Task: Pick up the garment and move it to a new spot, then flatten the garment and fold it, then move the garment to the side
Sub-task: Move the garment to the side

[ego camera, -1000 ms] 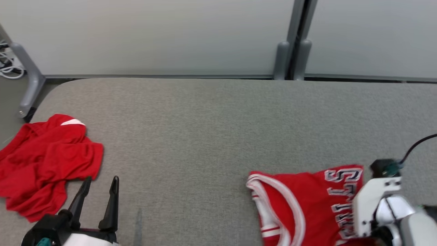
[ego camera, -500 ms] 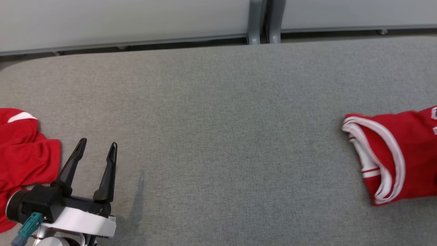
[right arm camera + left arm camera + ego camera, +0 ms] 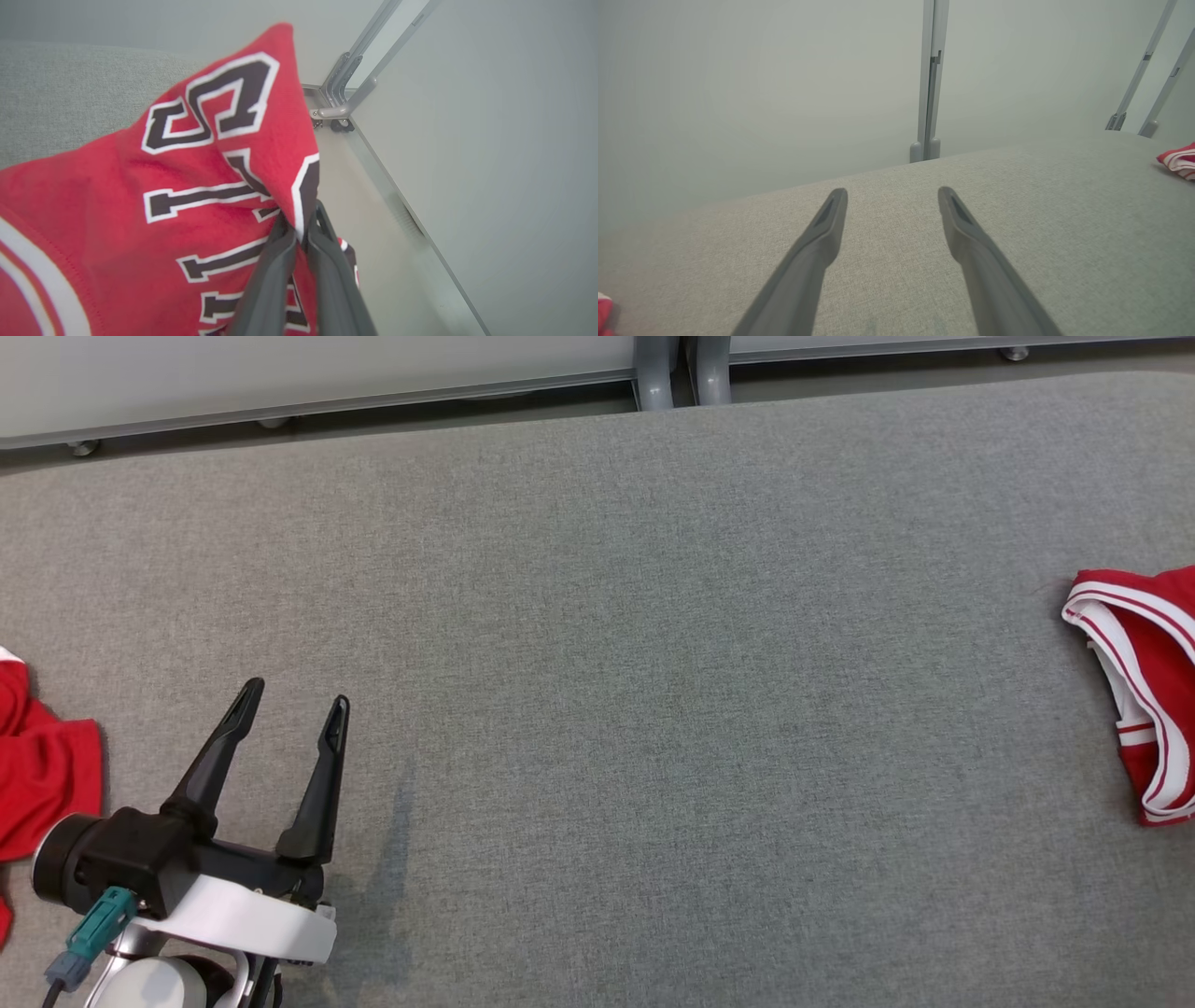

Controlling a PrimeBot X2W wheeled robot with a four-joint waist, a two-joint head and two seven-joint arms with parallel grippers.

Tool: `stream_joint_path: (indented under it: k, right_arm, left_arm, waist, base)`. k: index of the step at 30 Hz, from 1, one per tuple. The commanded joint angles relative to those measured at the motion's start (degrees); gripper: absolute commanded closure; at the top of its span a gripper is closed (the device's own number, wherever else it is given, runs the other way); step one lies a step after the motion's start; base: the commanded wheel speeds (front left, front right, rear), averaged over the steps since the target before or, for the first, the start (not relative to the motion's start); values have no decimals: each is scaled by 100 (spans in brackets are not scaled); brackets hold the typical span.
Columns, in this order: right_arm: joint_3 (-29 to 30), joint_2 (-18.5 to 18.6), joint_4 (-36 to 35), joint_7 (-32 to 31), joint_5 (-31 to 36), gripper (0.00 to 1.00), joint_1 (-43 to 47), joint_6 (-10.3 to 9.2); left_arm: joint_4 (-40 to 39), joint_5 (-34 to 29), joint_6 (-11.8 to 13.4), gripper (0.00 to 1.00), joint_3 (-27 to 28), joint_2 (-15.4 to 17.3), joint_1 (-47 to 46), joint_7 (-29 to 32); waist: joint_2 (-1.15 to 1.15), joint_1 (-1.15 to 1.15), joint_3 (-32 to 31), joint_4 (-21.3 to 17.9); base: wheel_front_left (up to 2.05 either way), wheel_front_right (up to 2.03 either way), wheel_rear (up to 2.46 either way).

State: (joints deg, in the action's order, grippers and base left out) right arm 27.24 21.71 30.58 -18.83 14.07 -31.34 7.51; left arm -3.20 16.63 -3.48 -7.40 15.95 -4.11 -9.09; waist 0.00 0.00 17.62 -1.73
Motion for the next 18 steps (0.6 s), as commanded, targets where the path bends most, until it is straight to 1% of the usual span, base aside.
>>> stream_joint_path:
  k: [1, 2, 3, 4, 7, 8, 11, 16, 18]
  right_arm:
    - [14, 41, 145, 95, 46, 100, -78, -3]
    - [23, 46, 208, 156, 75, 95, -101, -2]
    - [20, 50, 274, 231, 102, 33, -136, -3]
    - [24, 28, 351, 264, 87, 0, -149, -3]
    - [-98, 30, 442, 580, 118, 0, -220, -2]
    - [-98, 30, 442, 580, 118, 0, -220, -2]
    - [-312, 51, 518, 1029, 79, 0, -210, -3]
    - [-923, 76, 726, 1682, -213, 0, -264, -2]
    - [-1221, -8, 762, 1947, -477, 0, -159, -2]
  left_arm:
    - [7, 13, -5, 0, -3, 44, -50, 13]
    - [13, 24, -7, 0, -10, 45, -46, 17]
    - [20, 31, -10, 0, -20, 47, -44, 21]
    - [28, 40, -8, 0, -24, 50, -44, 14]
    - [51, 48, 15, 0, -27, 53, -20, 4]
    - [51, 48, 15, 0, -27, 53, -20, 4]
    - [98, 84, 28, 0, -30, 41, 26, -35]
    - [262, 122, 51, 0, -58, -23, 119, -126]
    - [358, 152, 82, 0, -62, -67, 155, -177]
  waist:
    - [0, 0, -14, 8]
    - [0, 0, -19, 18]
    - [0, 0, -24, 33]
    - [0, 0, -33, 52]
    - [0, 0, -76, 105]
    - [0, 0, -76, 105]
    - [0, 0, -165, 154]
    - [0, 0, -481, 245]
    - [0, 0, -673, 285]
  base:
    - [0, 0, 0]
    - [0, 0, 0]
    - [0, 0, 0]
    - [0, 0, 0]
    - [0, 0, 0]
    - [0, 0, 0]
    - [0, 0, 0]
    - [0, 0, 0]
    - [0, 0, 0]
